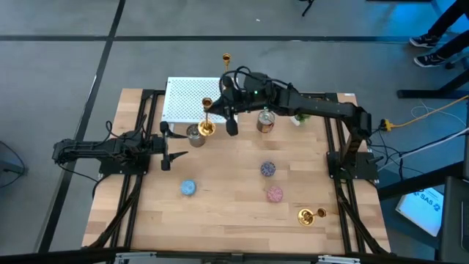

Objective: Pick & Place candle stick holders
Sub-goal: Put the center gold candle holder on the shelf

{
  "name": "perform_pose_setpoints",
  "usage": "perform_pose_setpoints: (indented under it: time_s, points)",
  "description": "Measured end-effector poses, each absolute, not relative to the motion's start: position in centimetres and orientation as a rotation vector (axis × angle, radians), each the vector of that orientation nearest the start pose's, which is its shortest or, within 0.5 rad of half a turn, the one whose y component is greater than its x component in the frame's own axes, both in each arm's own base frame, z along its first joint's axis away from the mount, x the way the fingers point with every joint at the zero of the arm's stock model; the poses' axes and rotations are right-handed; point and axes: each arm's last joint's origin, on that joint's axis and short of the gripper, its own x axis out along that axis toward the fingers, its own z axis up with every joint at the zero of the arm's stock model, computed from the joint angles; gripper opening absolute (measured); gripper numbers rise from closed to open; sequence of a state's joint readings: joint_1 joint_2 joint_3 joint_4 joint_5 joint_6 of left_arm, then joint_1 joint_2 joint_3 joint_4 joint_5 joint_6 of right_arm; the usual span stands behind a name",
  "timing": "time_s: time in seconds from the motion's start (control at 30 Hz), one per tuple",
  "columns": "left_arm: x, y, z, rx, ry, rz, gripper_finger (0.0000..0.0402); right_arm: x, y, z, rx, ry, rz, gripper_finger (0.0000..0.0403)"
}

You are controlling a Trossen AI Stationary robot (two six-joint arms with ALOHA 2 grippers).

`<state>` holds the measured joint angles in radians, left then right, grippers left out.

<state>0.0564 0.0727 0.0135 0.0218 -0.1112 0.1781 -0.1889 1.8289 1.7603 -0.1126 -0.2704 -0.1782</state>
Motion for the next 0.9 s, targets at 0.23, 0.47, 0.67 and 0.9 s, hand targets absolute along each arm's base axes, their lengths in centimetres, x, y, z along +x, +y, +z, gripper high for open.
perform_pose_setpoints:
  time_s: [0.23,0.47,0.67,0.9]
  points:
    - [10.1,0.9,16.4,0.179,0.053,0.164,0.0274,42.6,-9.6,38.6,-0.155,0.112,-0.103,0.0018]
    - [10.1,0.9,16.5,0.178,0.049,0.164,0.0274,42.7,-12.4,38.4,-0.103,0.065,-0.285,0.0018]
    - [10.1,0.9,16.5,0.179,0.052,0.164,0.0274,43.6,-14.2,38.1,-0.070,0.033,-0.314,0.0018]
    - [10.1,0.9,16.5,0.179,0.049,0.164,0.0274,45.5,-16.3,38.2,-0.068,0.094,-0.339,0.0018]
